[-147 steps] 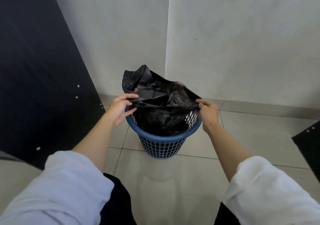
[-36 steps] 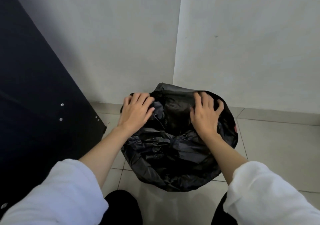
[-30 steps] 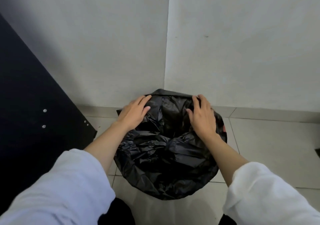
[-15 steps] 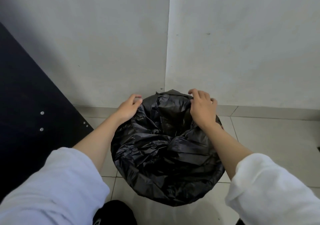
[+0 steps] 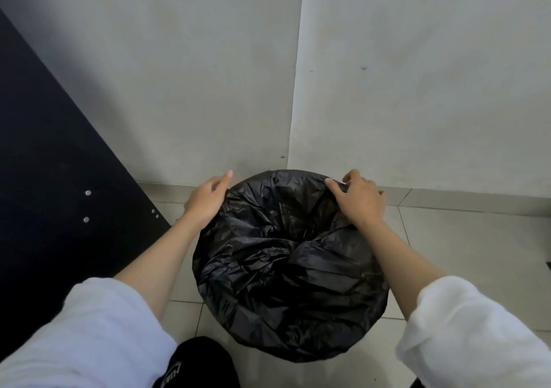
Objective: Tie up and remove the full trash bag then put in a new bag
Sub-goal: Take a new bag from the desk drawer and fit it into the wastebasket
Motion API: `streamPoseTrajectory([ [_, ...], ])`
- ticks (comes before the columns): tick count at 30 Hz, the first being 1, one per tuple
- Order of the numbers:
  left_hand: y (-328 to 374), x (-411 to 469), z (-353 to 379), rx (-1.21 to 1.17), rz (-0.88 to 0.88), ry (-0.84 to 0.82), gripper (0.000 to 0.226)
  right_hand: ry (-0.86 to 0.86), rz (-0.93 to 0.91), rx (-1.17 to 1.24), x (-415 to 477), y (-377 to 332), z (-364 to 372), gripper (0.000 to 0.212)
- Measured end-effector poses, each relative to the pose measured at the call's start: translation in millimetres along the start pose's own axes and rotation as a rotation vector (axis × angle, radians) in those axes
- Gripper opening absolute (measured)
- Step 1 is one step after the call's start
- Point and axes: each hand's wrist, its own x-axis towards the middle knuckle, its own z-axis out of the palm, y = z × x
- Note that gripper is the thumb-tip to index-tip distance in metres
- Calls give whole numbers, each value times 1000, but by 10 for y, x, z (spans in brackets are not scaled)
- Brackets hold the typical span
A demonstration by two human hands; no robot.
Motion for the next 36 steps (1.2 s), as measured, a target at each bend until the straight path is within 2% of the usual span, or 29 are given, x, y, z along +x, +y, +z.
streamPoseTrajectory([
  [2,-118,-144,-52,-58,8,87,66,40,65,97,-97,124,-41,45],
  [4,-164,-346,-74,48,92,218,47,27,145,203,-208,248,-67,39],
  [8,-157,-829,-19,277,196,419,52,56,231,353,-566,386,-120,36],
  [11,-245,-1111,145,244,84,351,54,85,283,457,-867,439,-138,34],
  [15,-323,-1239,359,-192,-182,360,44,114,277,724,-1201,556,-29,33],
  [19,-408,-1127,241,-424,-239,250,54,26,370,1083,-1348,593,37,39],
  [22,-431,-1254,180,-596,-233,181,67,76,464,1241,-1511,567,39,50],
  [26,-589,-1666,321,-441,-148,172,54,166,538,1239,-1914,483,95,46],
  [29,-584,-1956,398,-692,-231,56,42,120,504,1219,-2202,404,126,41],
  [33,-513,-2099,392,-787,-201,-22,40,67,473,1134,-2288,452,106,37],
  [36,-483,-2100,378,-860,-223,-5,45,45,473,1152,-2170,512,10,30],
])
